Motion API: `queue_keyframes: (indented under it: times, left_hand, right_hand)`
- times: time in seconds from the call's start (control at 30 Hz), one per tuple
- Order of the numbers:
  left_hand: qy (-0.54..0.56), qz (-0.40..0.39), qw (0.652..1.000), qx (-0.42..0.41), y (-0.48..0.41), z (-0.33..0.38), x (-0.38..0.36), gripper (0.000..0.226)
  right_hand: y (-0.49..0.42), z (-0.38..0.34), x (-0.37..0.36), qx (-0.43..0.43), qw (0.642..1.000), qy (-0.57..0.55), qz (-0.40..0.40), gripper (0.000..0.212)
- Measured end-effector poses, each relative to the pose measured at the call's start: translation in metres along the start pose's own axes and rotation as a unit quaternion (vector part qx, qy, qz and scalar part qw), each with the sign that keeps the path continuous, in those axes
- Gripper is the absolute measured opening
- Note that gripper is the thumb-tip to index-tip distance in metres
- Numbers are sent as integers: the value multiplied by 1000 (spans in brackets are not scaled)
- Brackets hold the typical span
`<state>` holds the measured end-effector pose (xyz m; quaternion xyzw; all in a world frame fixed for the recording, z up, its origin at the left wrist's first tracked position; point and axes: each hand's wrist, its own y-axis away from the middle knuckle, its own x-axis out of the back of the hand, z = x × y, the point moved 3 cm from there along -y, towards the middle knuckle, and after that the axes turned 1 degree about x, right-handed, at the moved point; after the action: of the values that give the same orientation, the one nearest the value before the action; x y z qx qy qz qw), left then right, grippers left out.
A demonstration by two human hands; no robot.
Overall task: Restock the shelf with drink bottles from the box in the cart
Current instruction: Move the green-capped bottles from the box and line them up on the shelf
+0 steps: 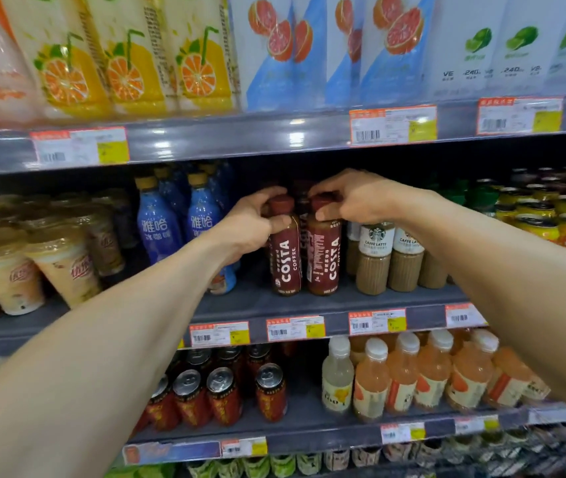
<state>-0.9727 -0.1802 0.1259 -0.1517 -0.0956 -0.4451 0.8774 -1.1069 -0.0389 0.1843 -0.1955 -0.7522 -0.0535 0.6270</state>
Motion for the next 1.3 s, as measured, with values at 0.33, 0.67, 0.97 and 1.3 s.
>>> queue_keyframes:
  times: [0.33,0.67,0.97,1.3]
  left_hand:
    - [-21,24,999,-11,1,0,1,56]
    - [-16,45,999,-13,4,0,-2,57]
    - [-11,61,998,-22,3,-4,-4,57]
    - [-38,94,995,-18,5,-3,-2,80]
  right_hand:
    - [-2,4,0,32,999,-7,-4,54]
    - [-6,9,1,46,999,-11,-17,53]
    - [-7,13,0,64,997,-34,-20,53]
    - [-9,14,5,69,997,-34,-29,61]
